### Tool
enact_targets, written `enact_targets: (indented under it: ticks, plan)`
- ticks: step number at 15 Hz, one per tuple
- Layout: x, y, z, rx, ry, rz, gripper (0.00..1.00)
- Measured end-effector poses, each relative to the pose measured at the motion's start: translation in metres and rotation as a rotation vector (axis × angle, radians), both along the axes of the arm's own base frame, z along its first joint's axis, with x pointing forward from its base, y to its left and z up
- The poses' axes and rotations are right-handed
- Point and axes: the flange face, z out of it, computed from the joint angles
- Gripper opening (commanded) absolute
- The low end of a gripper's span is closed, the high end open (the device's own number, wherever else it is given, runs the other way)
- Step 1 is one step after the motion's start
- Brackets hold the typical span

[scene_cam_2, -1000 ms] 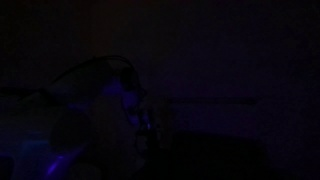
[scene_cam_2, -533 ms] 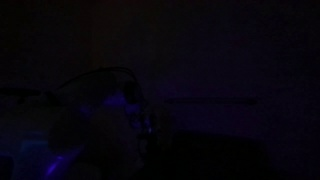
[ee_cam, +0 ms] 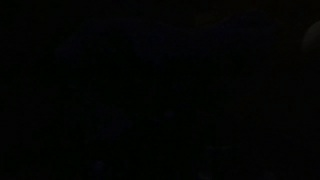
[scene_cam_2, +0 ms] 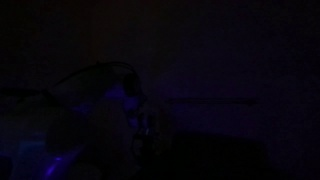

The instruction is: Wipe the arm of the chair

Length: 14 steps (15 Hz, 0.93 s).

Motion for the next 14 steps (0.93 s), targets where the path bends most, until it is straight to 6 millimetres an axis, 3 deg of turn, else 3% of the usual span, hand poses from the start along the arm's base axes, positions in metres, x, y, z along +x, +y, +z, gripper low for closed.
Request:
enact_targets:
  ticks: [11, 13, 14]
  plan:
    - [-0.15, -0.032, -0.006, 0.008, 0.294, -0.138, 0.07]
    - [-0.162, -0.041, 0.006, -0.002, 0.24, -0.13, 0.07]
    - [-0.158, -0.044, 0.018, -0.015, 0.191, -0.114, 0.07]
